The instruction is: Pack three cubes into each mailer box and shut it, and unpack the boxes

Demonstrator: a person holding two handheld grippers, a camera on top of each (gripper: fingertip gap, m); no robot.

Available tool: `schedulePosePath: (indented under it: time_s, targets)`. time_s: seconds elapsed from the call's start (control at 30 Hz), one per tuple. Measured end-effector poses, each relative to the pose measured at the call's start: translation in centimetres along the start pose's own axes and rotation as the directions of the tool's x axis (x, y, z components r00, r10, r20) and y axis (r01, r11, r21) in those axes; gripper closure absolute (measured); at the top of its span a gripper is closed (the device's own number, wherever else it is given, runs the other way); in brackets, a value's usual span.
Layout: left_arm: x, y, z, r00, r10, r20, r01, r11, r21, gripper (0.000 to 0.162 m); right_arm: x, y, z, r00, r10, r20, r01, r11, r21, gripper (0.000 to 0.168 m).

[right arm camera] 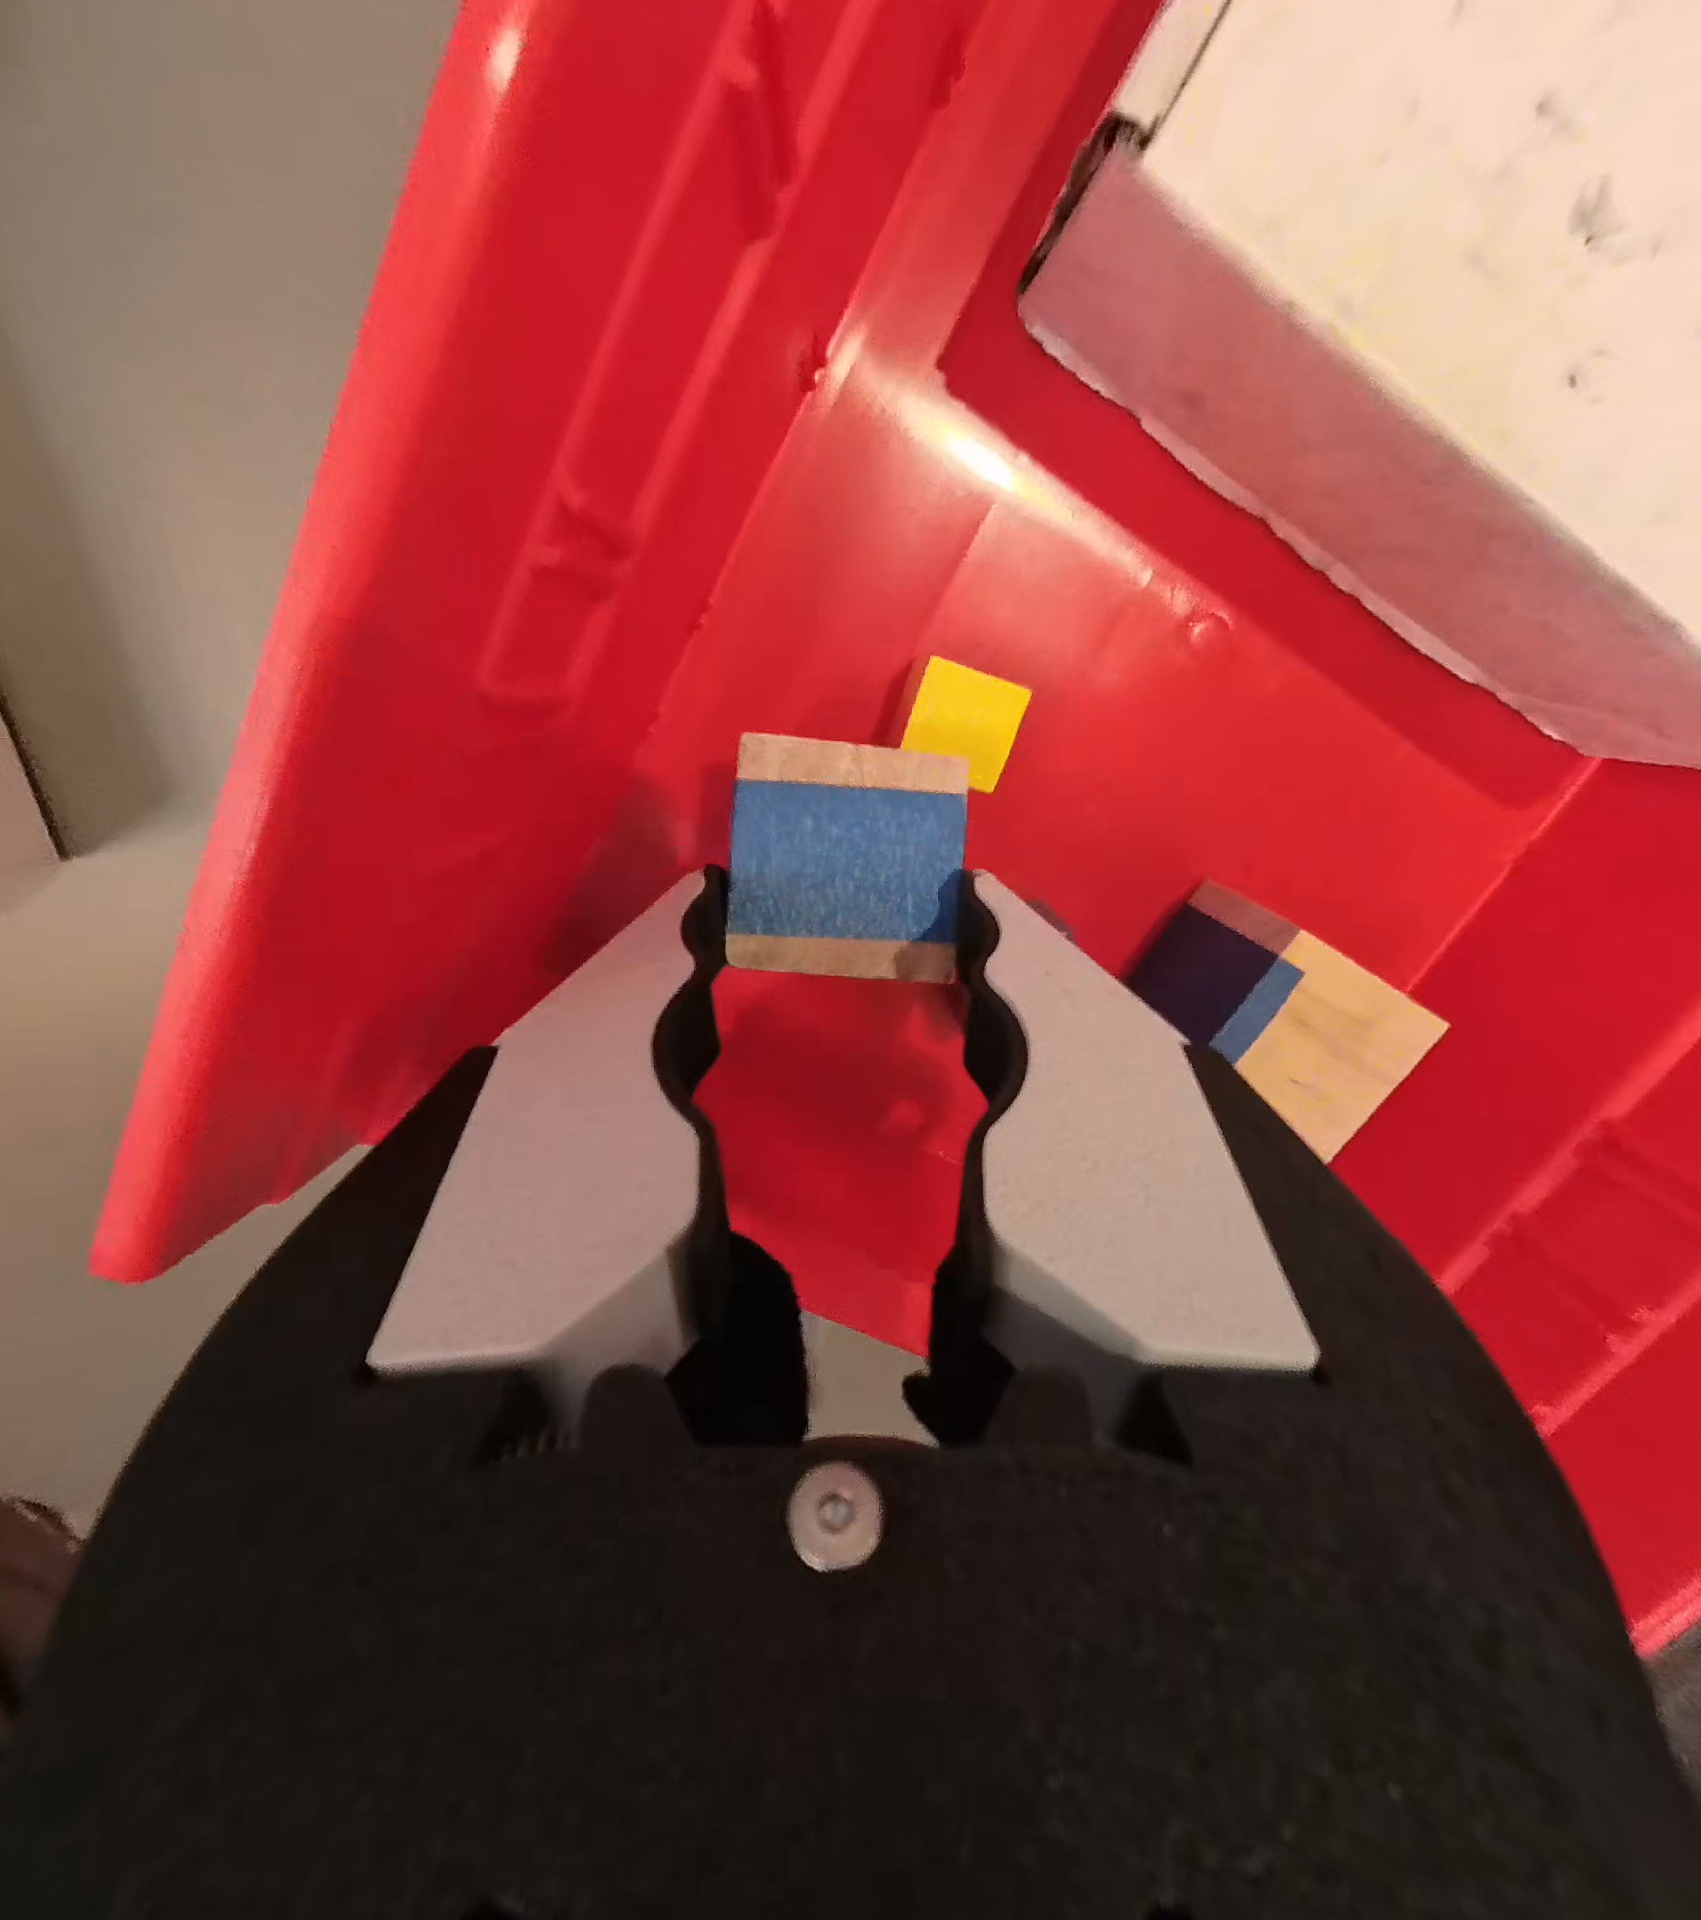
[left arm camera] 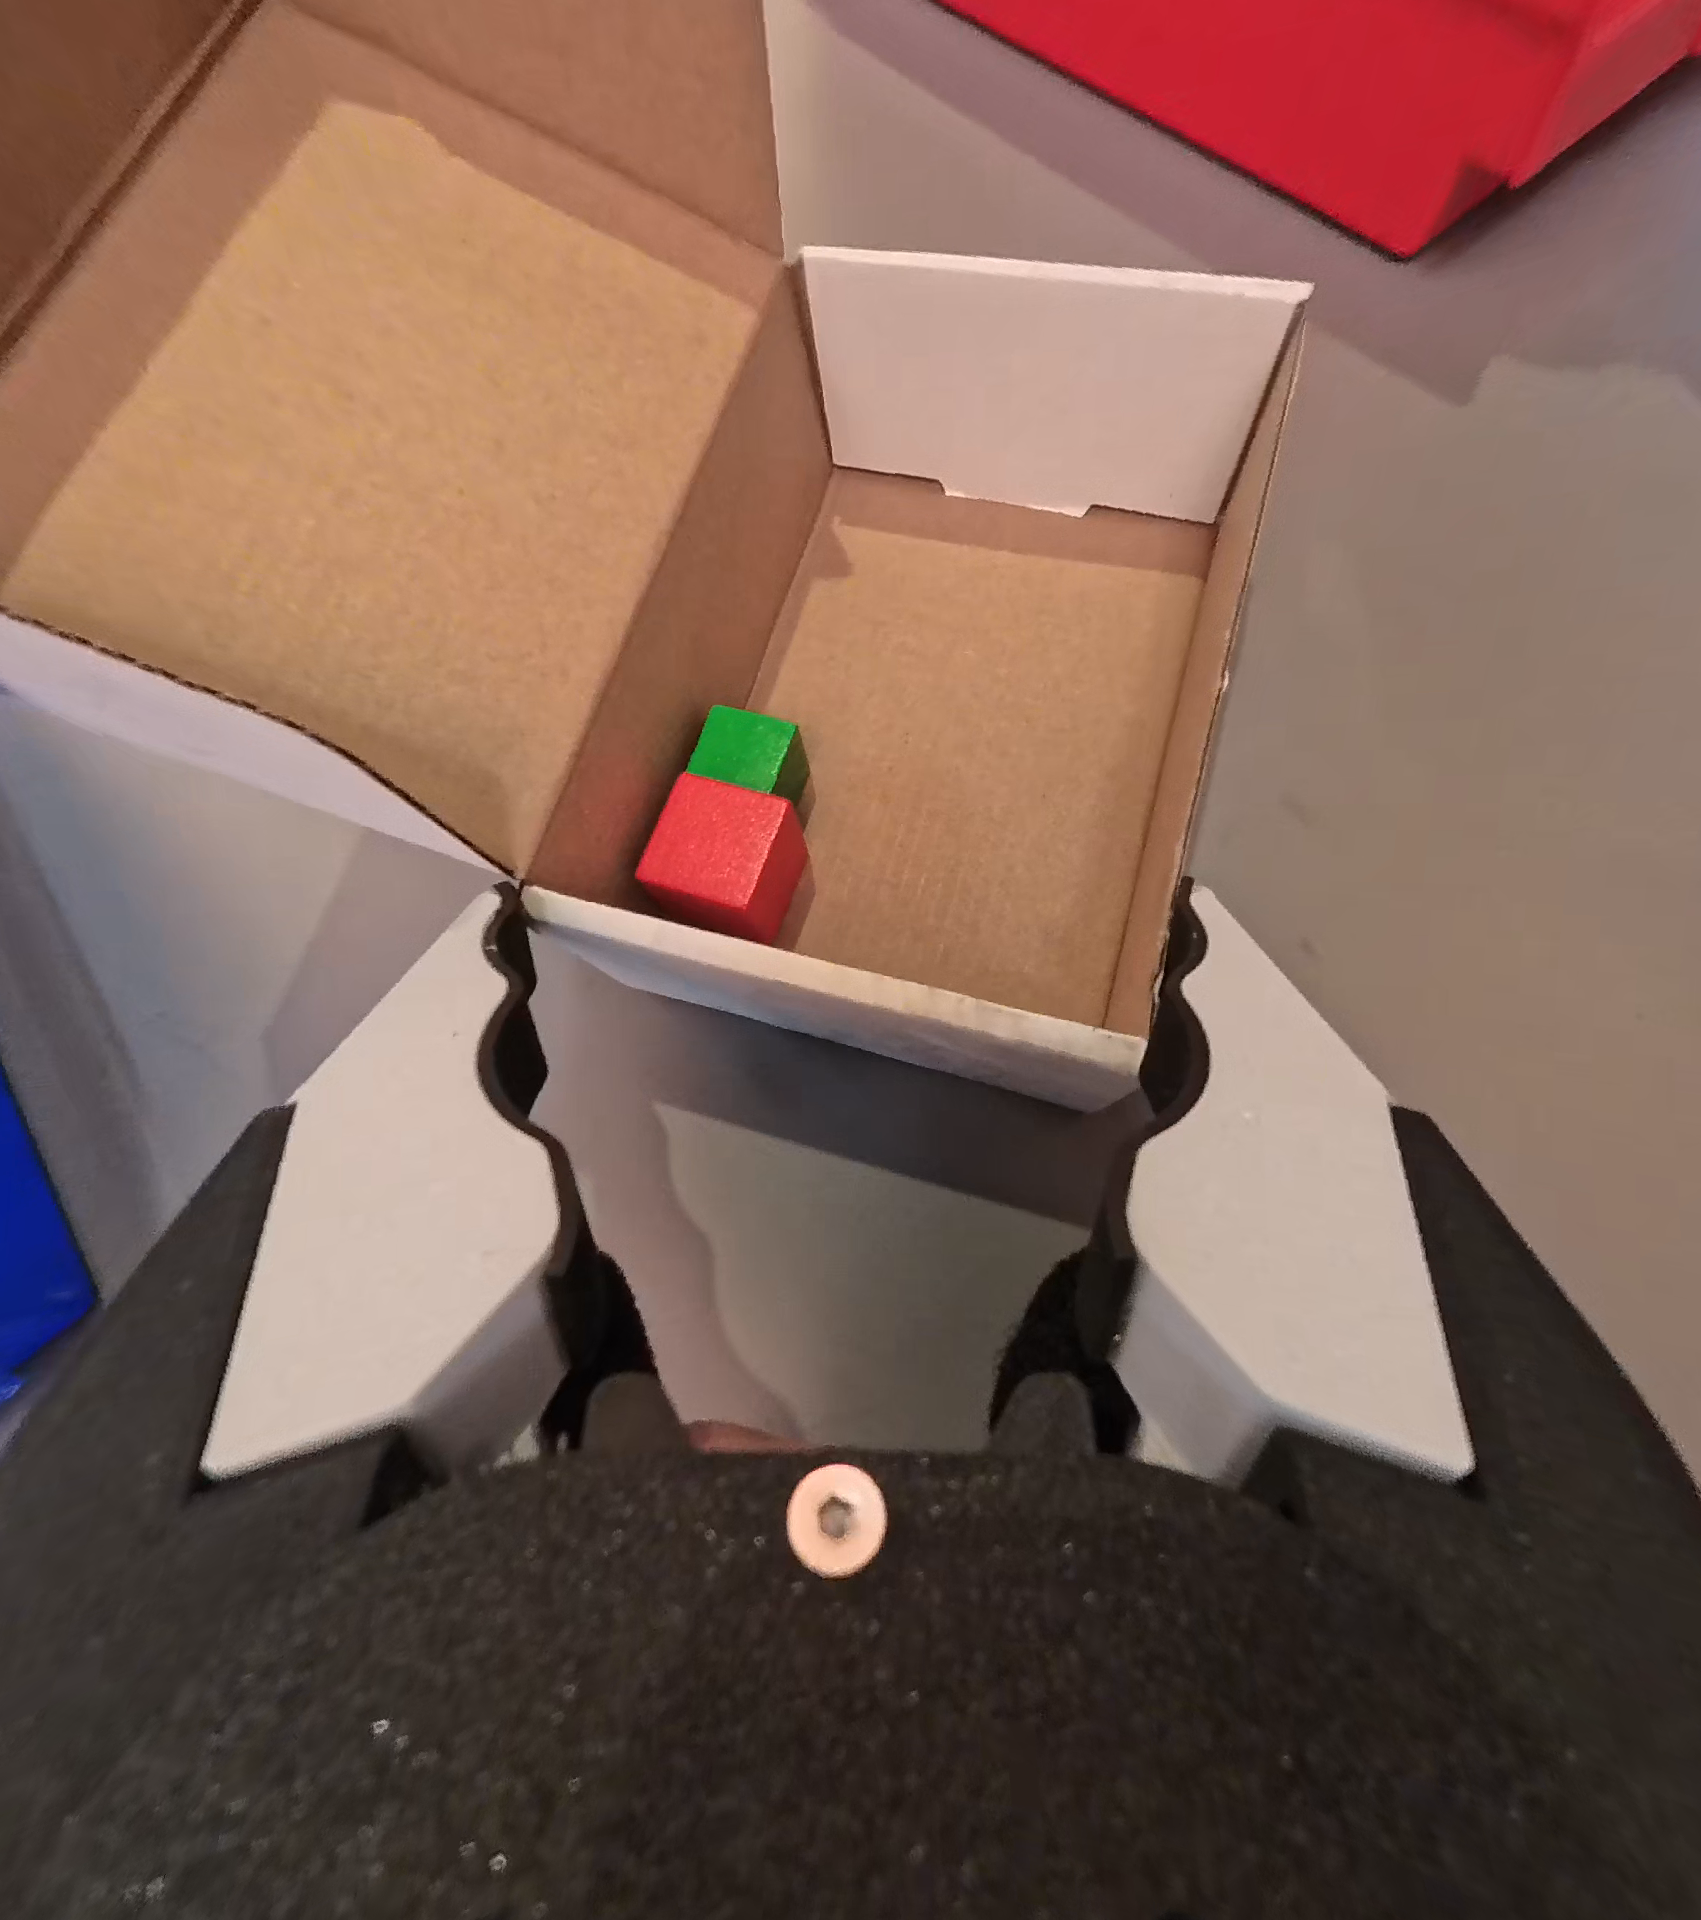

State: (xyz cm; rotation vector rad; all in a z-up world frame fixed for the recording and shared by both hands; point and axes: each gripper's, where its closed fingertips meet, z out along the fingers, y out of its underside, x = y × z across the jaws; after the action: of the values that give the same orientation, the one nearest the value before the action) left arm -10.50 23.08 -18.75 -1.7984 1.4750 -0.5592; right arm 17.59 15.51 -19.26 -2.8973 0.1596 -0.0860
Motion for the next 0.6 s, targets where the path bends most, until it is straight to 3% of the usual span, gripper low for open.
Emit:
schedulePosePath:
  time_s: [0.33,0.4,0.5,0.6]
  targets:
    - [0.1,-0.1,0.1,1.0,0.021,0.003,-0.021,1.0,0.001,0.046,-0.5,1.0,0.8,1.0,-0.014,0.012,0.014,1.0,-0.027,0.121]
    - [0.1,-0.1,0.1,1.0,0.02,0.001,-0.02,1.0,0.002,0.046,-0.5,0.8,0.3,1.0,-0.011,0.009,0.011,1.0,-0.009,0.111]
    - [0.1,-0.1,0.1,1.0,0.022,-0.004,-0.022,1.0,0.003,0.046,-0.4,0.4,-2.7,1.0,0.007,0.025,-0.008,0.998,0.057,0.102]
    - [0.3,-0.2,0.1,0.998,0.049,-0.028,-0.049,0.999,0.017,0.046,-1.3,-2.0,-8.2,0.999,-0.004,0.035,-0.005,0.971,0.238,0.102]
